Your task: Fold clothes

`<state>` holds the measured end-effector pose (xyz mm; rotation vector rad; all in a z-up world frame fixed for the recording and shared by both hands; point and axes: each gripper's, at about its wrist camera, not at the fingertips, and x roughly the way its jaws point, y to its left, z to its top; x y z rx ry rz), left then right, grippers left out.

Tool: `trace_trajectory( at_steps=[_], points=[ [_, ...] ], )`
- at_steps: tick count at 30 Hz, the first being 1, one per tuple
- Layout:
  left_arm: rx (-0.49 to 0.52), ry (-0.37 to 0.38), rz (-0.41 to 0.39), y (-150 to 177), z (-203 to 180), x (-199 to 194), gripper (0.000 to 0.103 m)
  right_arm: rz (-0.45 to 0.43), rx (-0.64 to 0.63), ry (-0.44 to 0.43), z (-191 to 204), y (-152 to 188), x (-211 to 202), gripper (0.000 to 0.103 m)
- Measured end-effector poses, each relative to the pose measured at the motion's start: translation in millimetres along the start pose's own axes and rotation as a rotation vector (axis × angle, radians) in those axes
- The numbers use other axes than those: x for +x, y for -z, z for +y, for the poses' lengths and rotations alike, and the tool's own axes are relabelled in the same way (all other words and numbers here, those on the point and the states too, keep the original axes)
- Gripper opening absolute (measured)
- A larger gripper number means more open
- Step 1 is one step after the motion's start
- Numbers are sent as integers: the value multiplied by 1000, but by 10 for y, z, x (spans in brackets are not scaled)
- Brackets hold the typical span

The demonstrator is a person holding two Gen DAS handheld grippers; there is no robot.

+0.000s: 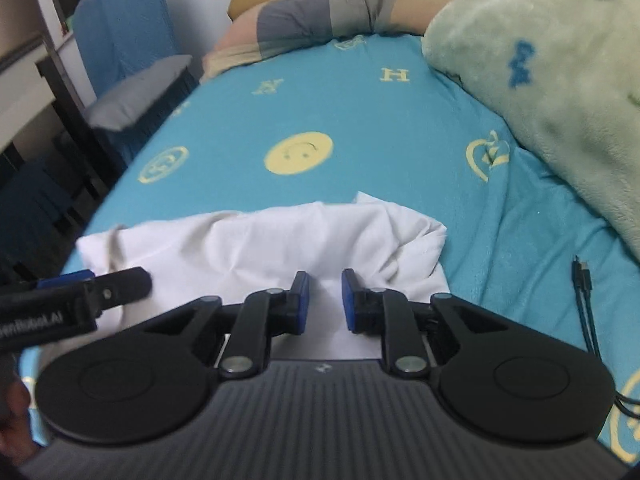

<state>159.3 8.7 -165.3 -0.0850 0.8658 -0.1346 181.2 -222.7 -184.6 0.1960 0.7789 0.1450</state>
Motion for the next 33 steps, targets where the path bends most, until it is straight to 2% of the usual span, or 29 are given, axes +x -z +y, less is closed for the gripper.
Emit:
trace_trajectory(
  at_steps=[4,9,12,16,19,22,26,27,28,29,31,33],
  points=[
    [7,-13,-22,33,16,-40,76,22,36,-5,15,-30,-148,23],
    [24,-21,-36,146,7,-344,76,0,58,-37,68,12,-533,23],
    [56,-35,-7,285,-58,-573,76,7,33,-53,113,118,-735,23],
    [71,-52,36,445,-112,-668,76,32,-13,-20,176,278,-802,23],
    [46,-47,38,483,-84,-713,76,44,-33,-1,201,357,-785,23],
    [-8,-20,25,522,-32,-882,77,31,5,-15,169,341,-927,23],
    [-33,13,-11,618,-51,-1186,83,0,56,-18,147,359,-1204,25],
    [-36,27,-18,645,-72,-1262,84,-1,61,-11,156,378,-1262,28],
    [-46,53,-19,675,-86,-1330,86,-1,66,-3,165,397,-1321,40],
    [-61,84,-16,704,-95,-1376,87,-6,79,-7,167,418,-1384,56],
    [-102,142,1,763,-106,-1415,91,-20,110,-25,165,460,-1511,75],
    [-169,194,34,808,-62,-1388,91,-29,129,-30,165,498,-1593,80]
  ],
)
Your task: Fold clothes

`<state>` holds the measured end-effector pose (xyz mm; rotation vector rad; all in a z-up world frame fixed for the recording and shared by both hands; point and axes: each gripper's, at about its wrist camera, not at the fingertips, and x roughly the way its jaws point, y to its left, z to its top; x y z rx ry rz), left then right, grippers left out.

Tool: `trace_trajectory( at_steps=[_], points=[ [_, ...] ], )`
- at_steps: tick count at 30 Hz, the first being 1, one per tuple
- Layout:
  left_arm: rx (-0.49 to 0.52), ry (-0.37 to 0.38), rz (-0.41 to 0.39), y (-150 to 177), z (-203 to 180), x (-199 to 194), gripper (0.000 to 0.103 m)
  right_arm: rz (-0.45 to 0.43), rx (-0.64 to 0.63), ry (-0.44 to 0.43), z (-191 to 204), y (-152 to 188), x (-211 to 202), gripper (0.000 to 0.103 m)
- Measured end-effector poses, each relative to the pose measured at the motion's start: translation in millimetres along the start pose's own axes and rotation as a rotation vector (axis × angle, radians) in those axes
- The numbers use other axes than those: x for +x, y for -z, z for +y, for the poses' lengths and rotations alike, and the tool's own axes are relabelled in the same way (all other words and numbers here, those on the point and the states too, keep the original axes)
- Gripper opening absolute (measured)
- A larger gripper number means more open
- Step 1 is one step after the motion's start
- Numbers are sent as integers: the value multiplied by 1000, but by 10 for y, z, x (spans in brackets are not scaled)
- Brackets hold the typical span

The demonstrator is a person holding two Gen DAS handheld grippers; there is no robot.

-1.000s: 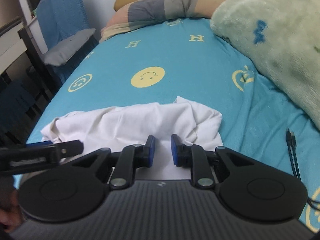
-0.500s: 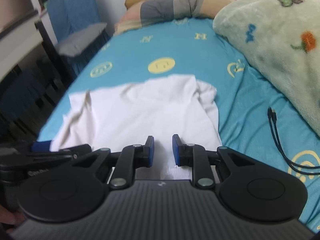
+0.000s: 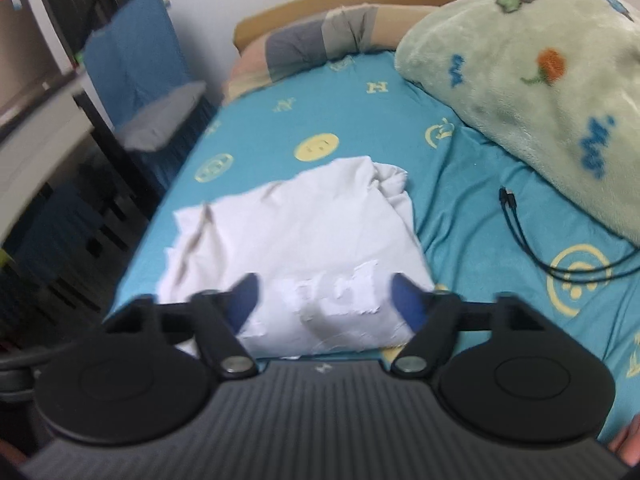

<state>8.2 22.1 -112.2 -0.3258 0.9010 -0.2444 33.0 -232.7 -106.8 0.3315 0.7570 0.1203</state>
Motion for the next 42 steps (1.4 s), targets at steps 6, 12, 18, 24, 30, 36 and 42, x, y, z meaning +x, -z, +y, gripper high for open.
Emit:
trace_trajectory(
  at_steps=[6,12,18,24,30,36,42],
  points=[
    [-346,102,113,6,479,336,91,34,73,13,-84,37,43,81],
    [-653,163,106,21,885,632,85,45,126,6,-127,27,96,81],
    [-693,135,71,20,939,655,64,48,134,28,-139,41,126,81],
    [-688,138,44,20,921,620,37,77,199,0,-192,73,219,81],
    [-632,133,9,-24,807,551,28,175,476,-149,-427,208,476,81],
    [-604,117,-1,-56,728,527,28,233,830,-297,-702,422,789,82],
    [-604,119,-4,-80,715,527,28,179,987,-278,-867,507,856,65]
  ],
)
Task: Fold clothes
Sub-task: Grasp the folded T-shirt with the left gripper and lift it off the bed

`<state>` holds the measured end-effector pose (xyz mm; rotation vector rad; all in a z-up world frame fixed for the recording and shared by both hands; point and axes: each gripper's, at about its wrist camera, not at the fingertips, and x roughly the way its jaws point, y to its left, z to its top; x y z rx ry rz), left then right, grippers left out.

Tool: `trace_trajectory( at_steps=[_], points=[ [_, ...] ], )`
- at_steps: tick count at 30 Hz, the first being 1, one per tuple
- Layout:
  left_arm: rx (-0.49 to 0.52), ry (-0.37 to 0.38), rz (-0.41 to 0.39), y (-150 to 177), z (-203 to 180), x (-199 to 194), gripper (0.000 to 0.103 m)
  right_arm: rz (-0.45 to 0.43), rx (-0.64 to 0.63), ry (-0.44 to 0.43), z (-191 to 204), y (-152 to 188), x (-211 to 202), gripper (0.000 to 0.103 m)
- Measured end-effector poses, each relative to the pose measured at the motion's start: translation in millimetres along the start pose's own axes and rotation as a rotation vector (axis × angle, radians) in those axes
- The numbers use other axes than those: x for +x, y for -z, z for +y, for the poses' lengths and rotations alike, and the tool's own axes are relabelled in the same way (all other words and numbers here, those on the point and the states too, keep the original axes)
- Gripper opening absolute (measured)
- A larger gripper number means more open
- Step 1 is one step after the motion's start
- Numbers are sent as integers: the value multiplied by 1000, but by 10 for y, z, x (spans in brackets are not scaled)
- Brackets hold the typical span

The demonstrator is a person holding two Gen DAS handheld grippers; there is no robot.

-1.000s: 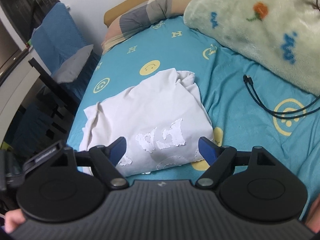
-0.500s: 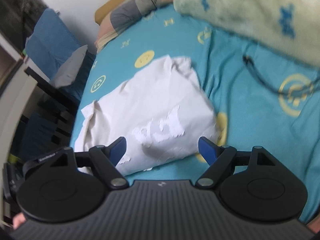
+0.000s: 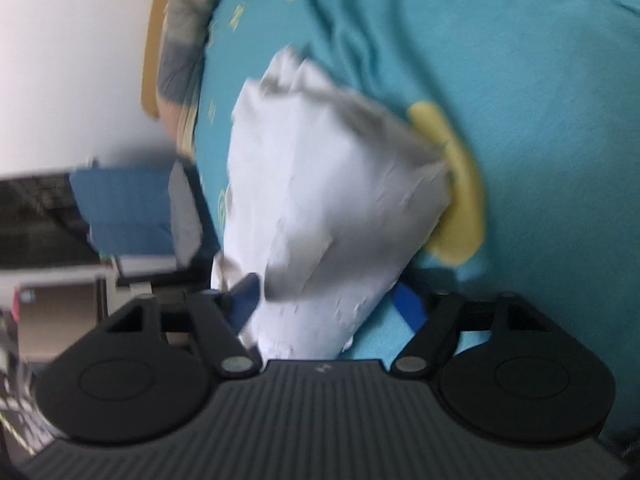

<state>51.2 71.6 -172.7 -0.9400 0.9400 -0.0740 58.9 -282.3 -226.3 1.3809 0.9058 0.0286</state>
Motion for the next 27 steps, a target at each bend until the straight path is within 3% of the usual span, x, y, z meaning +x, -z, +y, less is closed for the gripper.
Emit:
trace_trajectory(
  at_steps=[3,6,13,20,27],
  points=[
    [0,0,0,-8,-4,8,28,-67,26,-6,-41,-44,-66,61],
    [3,3,1,-12,0,3,28,-91,23,-4,-43,-83,-65,49],
    [24,21,-8,-51,-108,-110,25,-128,-120,17,200,-39,-151,23],
    [59,90,-10,-19,-570,-618,23,-188,-213,-76,552,68,-733,20],
    [172,161,57,355,-1355,-949,23,-264,-238,-160,655,-27,-1719,20]
  ],
)
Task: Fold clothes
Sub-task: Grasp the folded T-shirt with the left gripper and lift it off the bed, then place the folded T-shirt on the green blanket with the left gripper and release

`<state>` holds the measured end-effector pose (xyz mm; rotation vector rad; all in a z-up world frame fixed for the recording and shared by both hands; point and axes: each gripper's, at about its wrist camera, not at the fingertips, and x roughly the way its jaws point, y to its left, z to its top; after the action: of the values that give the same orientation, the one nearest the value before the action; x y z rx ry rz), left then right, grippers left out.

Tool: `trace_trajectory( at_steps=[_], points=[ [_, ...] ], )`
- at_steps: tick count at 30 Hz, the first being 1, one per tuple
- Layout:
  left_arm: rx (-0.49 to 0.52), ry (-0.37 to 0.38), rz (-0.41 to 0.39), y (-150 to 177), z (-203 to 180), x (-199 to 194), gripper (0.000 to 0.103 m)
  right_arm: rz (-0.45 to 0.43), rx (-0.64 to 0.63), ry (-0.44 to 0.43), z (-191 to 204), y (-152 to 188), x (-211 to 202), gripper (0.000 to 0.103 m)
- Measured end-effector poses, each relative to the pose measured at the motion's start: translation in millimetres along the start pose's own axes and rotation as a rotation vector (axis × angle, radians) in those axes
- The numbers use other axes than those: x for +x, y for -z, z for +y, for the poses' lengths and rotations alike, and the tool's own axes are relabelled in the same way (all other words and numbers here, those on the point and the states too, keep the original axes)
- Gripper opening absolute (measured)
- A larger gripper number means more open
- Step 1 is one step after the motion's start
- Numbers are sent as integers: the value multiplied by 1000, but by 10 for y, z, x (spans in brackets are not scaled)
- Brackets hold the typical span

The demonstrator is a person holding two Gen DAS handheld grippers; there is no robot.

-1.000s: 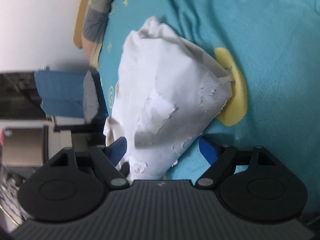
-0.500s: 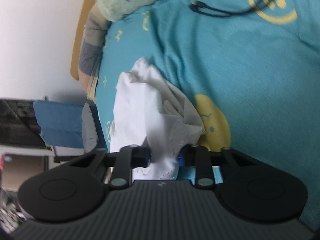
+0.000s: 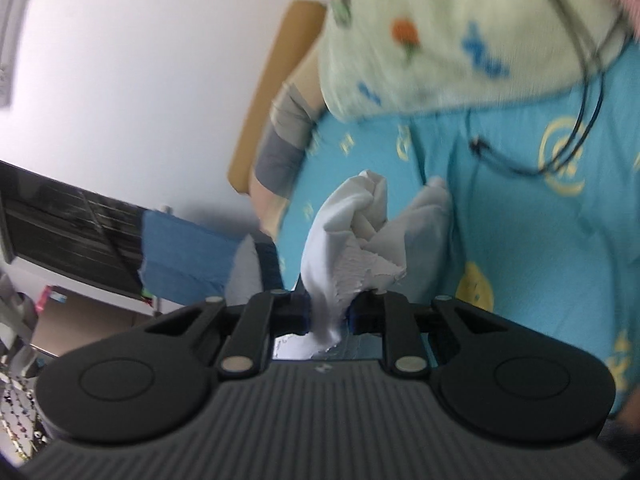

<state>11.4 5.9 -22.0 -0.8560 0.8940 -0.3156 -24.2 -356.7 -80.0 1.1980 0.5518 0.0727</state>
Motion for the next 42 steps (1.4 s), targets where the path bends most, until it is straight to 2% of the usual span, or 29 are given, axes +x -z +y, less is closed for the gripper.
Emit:
trace_trajectory(
  at_steps=[4,8,11,15,19,23,25,28,31,33,36,39,42],
  points=[
    [63,32,62,176,-531,183,23,-44,4,8,-20,-323,-490,20],
    [120,57,140,313,-1085,606,23,-94,2,32,-73,-792,-843,20],
    [165,105,176,369,-1577,997,22,-157,-25,49,9,-1261,-1044,20],
    [227,200,198,357,-2398,1498,22,-275,-93,54,264,-2007,-1249,20],
    [291,323,172,263,-3234,1956,22,-411,-185,46,595,-2722,-1418,20],
    [373,446,140,238,-3742,2464,22,-566,-325,49,821,-3202,-1508,20],
    [414,482,126,303,-3794,2742,22,-631,-384,66,774,-3303,-1468,20],
    [493,454,147,494,-3624,3184,22,-656,-401,136,448,-3335,-1279,20],
    [584,415,187,734,-3256,3518,22,-602,-367,226,-71,-3229,-1090,20],
    [637,388,211,917,-2975,3596,21,-561,-317,274,-434,-3105,-984,21],
    [691,402,197,1111,-2593,3527,21,-519,-260,314,-797,-2815,-924,20],
    [715,394,198,1242,-2321,3463,21,-518,-292,328,-904,-2550,-891,20],
    [774,340,207,1322,-2175,3476,28,-500,-291,369,-935,-2440,-869,20]
  ],
)
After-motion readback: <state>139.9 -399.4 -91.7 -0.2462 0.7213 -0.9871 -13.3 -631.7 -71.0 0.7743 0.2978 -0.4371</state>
